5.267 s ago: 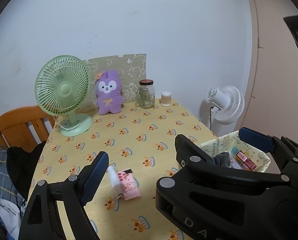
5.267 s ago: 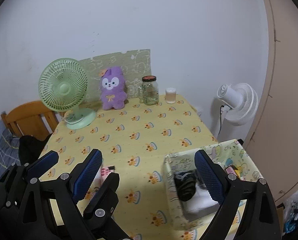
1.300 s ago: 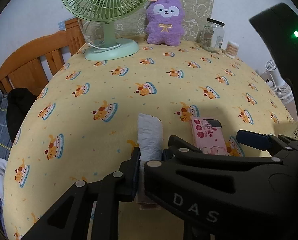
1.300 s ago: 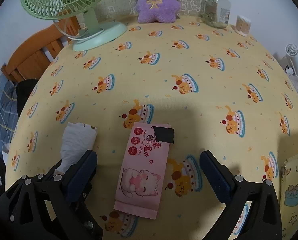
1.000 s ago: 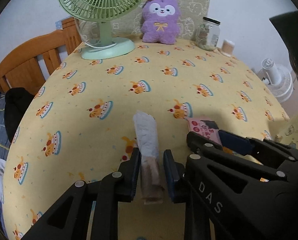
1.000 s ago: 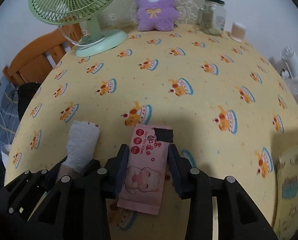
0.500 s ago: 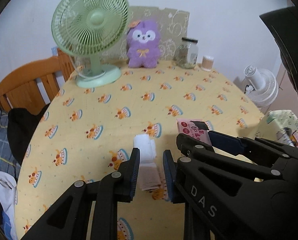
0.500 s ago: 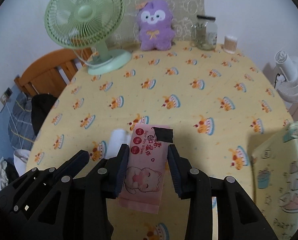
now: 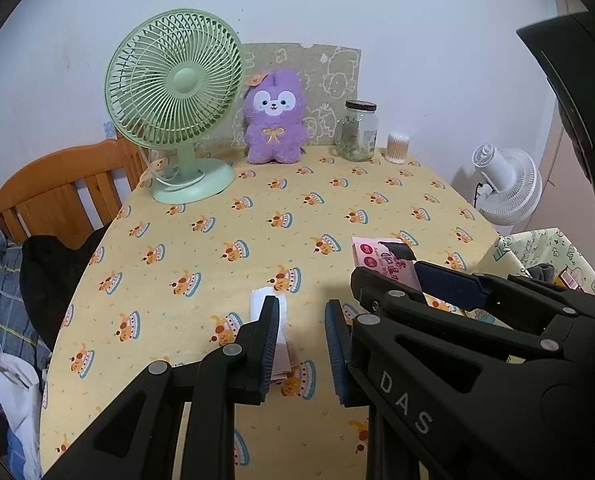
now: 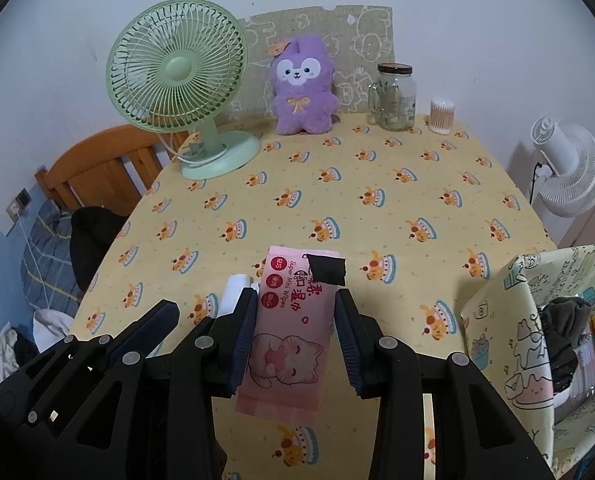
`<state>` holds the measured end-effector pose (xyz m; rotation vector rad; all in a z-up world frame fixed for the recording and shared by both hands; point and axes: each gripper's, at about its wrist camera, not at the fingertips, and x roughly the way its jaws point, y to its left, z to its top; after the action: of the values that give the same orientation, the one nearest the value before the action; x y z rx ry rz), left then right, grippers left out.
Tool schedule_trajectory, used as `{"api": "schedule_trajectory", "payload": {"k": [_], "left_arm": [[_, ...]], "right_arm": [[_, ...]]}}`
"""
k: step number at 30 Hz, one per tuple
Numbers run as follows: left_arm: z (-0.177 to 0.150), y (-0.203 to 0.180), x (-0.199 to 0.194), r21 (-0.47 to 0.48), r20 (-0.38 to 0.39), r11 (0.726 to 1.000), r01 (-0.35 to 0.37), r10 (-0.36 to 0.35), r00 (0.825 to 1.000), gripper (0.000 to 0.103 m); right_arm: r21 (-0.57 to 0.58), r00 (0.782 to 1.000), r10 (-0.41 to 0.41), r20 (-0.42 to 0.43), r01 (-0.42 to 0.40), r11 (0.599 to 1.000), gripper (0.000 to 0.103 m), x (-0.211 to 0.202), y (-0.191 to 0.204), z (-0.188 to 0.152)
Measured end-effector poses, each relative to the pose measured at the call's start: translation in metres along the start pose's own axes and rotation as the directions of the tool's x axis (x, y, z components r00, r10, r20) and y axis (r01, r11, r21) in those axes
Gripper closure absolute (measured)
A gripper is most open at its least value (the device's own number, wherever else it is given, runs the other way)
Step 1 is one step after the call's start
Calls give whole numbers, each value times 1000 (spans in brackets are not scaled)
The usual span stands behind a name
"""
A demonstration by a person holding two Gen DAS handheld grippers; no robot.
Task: Organize soft objects
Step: 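Lift the white rolled cloth and pink tissue pack and carry them toward the patterned box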
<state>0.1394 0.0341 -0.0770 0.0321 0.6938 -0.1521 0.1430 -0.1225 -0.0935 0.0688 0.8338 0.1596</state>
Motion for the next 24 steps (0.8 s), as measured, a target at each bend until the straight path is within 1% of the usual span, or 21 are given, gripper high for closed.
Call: {"api": "schedule_trajectory", "payload": {"k": [3,6,10,15,17,20,24], "left_arm": [[-1,3,4,2,-19,1000,-11,11,1000,79],[-4,7,12,-2,-47,1000,-20,20,999,76],[-7,14,23,-8,-79,1000,-21,20,997,70],[-9,24,43,-29,-123,999,-23,19,992,60],[-11,28,51,-43,-129,999,-31,25,991,53],[-13,32,66,-46,-147,998,-32,25,989,49],[-15,35,82,-46,-181,998,-35,26,983,48]], "right_arm": [[-1,1000,7,-1,-7,1000,61,1,1,-1],[-1,999,15,-28,-15,1000,61,9,2,-2],[5,999,14,-49,-13,1000,61,23,3,-5],[-8,997,1,-74,-2,1000,61,42,8,-5],[-15,997,-10,-78,9,1000,61,50,9,-6],[-18,996,-31,-86,30,999,61,62,8,-6],[-11,993,-43,-113,42,999,61,80,3,-6]]}}
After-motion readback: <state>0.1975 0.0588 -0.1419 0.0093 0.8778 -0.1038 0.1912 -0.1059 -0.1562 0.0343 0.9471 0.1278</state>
